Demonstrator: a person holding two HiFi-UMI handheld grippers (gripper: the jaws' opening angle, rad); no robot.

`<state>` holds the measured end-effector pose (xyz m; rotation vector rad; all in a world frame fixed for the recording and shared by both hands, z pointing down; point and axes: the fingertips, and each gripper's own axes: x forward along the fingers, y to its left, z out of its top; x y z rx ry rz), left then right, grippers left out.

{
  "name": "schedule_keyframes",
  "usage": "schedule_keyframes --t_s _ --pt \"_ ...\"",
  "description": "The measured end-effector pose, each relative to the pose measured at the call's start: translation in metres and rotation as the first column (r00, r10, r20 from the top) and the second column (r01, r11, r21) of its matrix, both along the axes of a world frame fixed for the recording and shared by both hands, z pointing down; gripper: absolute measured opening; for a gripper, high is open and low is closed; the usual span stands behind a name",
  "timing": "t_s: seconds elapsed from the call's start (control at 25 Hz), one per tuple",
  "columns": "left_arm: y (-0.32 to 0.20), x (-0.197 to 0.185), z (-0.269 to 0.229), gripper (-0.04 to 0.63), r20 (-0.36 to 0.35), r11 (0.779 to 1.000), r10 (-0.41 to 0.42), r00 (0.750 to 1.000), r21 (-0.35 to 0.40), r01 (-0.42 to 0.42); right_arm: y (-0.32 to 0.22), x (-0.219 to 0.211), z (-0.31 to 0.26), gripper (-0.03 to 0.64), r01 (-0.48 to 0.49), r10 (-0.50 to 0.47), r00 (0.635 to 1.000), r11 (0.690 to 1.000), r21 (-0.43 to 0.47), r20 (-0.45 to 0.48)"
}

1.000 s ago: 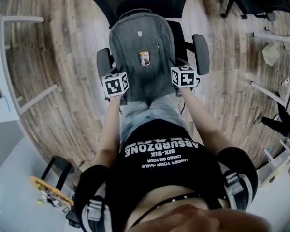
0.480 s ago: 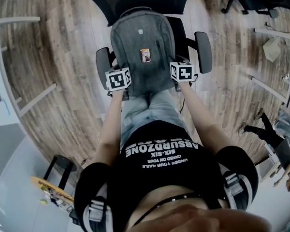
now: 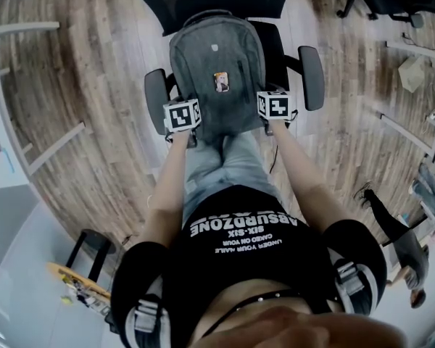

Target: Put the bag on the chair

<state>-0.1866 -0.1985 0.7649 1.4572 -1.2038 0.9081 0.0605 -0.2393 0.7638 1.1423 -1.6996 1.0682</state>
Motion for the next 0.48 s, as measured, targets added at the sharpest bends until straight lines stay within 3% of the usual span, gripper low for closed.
schedule_keyframes --t_s 0.48 --pt "0.006 0.007 0.036 0.087 0.018 0.998 0.02 1.0 -0.057 -0.019 0.002 0.005 0.036 0.104 0.023 -0.024 0.999 0.999 -0.03 -0.031"
